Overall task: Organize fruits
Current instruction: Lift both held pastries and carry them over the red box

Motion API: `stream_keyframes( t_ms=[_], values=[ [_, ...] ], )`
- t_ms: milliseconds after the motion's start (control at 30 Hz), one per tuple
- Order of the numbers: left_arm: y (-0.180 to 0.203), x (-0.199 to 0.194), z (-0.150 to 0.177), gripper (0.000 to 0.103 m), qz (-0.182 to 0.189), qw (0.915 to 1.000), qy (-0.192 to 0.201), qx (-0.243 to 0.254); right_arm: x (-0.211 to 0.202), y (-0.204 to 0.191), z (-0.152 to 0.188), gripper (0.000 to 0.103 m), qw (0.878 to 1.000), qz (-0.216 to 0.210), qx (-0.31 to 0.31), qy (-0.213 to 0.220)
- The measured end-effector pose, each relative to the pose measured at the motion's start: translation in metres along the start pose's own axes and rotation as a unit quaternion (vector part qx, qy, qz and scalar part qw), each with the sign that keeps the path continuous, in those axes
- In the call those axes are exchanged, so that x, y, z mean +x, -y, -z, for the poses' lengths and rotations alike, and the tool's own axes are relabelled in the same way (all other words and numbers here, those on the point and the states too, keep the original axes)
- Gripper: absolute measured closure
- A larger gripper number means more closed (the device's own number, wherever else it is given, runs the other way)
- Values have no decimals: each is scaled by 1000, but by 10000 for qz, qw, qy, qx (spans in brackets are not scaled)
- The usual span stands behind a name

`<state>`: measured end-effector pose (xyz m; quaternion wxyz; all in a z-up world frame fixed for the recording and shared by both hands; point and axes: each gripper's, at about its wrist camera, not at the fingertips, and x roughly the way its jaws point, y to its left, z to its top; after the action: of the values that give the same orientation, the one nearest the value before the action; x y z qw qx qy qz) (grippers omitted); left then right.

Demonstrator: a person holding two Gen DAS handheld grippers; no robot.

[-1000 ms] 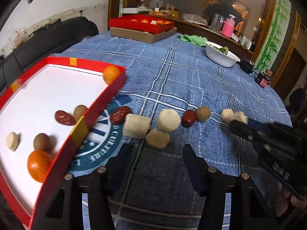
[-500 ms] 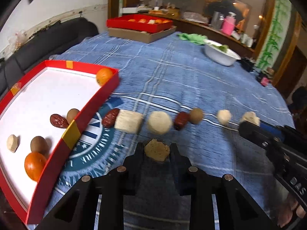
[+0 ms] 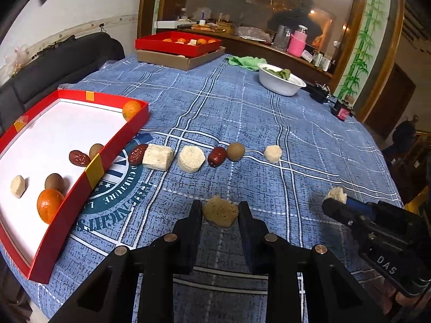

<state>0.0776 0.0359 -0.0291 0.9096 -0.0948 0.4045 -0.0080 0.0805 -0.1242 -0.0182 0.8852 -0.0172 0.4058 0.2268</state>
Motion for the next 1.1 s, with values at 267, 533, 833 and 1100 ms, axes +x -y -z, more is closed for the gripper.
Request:
stream_keyframes(
  t_ms=[267, 533, 833, 1100],
  values=[
    [1, -23, 1, 77, 138, 9994, 300, 53, -6, -7, 2, 85, 10000, 30, -22, 33],
    [-11, -42, 0, 77, 122, 9986, 516, -60, -12, -24, -1, 85, 9998, -56, -155, 133],
    [-22, -60, -2, 77, 62, 9974, 698, -166, -14, -39, -7, 85, 9993, -143, -301, 184],
    [-30, -66, -3, 77, 12, 9967, 770, -247, -9, -50, -13, 85, 9990, -188, -378, 173]
  ],
)
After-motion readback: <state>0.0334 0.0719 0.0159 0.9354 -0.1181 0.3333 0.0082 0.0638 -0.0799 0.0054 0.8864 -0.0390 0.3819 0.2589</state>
